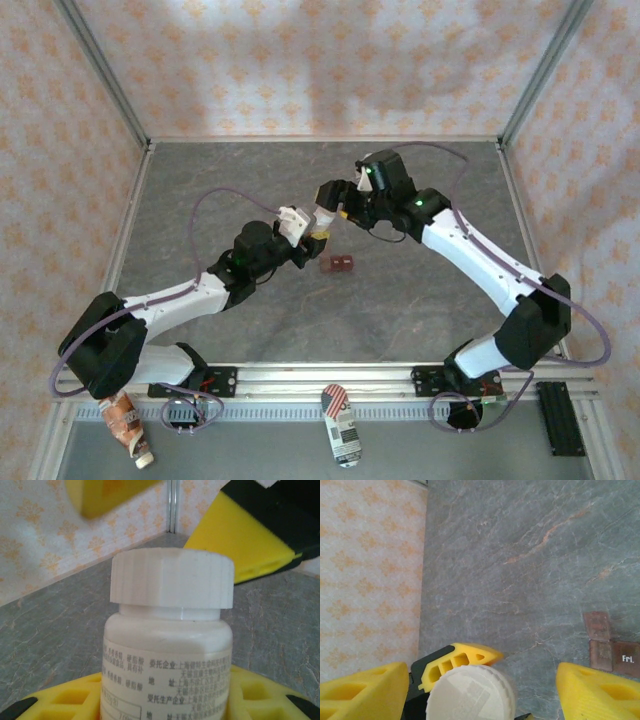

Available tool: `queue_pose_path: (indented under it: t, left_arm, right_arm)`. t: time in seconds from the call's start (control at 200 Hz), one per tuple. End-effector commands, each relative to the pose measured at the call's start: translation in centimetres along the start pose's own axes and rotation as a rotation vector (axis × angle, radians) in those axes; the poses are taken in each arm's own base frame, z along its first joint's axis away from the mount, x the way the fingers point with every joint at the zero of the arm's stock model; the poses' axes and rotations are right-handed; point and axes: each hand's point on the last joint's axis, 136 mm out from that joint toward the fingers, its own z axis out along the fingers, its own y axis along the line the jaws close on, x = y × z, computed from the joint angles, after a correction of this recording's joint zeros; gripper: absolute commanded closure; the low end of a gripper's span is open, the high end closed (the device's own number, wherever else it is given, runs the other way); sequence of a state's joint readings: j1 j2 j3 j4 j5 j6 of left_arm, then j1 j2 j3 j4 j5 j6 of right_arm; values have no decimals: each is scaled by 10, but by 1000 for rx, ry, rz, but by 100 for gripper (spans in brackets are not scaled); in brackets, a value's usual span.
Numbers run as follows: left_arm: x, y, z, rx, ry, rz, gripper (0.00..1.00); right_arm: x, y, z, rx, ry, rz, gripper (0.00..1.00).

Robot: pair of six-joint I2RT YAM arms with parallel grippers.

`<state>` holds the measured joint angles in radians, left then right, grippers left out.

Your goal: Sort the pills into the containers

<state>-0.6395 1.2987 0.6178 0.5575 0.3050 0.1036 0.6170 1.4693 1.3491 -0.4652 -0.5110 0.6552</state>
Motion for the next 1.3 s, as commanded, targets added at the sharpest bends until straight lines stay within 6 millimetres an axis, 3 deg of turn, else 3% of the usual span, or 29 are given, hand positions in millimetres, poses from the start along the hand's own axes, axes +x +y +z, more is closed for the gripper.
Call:
queue_pose_path:
  t: [0.0, 0.33, 0.45, 0.565, 0.626, 0.716, 0.831, 0.921, 0.996, 1.076, 1.161, 1.296]
  left_arm:
    - [-26, 4, 2, -17, -79, 17, 100]
    - [-27, 4, 2, -20, -88, 10, 100]
    - [-30, 4, 1, -15, -97, 3, 100]
    - [-33, -2, -3, 13, -104, -5, 100]
    - [-35, -4, -5, 31, -112, -14, 100]
    - [-39, -11, -9, 66, -118, -32, 100]
    - [-40, -15, -12, 91, -123, -50, 100]
    - [-40, -15, -12, 91, -123, -56, 100]
    - [-40, -13, -12, 81, -124, -55, 100]
    - [-38, -10, -11, 57, -114, -46, 100]
    - [-35, -3, -11, 17, -110, -31, 100]
    - [-29, 5, -10, -30, -99, -4, 100]
  right_arm:
    - [-3, 10, 0, 4, -19, -10, 26]
    - [5, 3, 1, 16, -11, -28, 55]
    - [7, 4, 0, -5, -16, -69, 58]
    - [11, 16, -3, -82, -3, -261, 59]
    - [22, 27, -4, -173, 47, -411, 58]
    - [35, 23, -5, -234, 118, -551, 56]
    - [38, 19, -4, -300, 190, -530, 55]
    - [35, 23, -4, -315, 183, -494, 47]
    - [25, 26, -9, -291, 130, -448, 32]
    - [6, 24, -20, -226, 40, -362, 24]
    - [-12, 22, -36, -198, -65, -243, 21]
    - [-28, 1, -49, -82, -189, -37, 20]
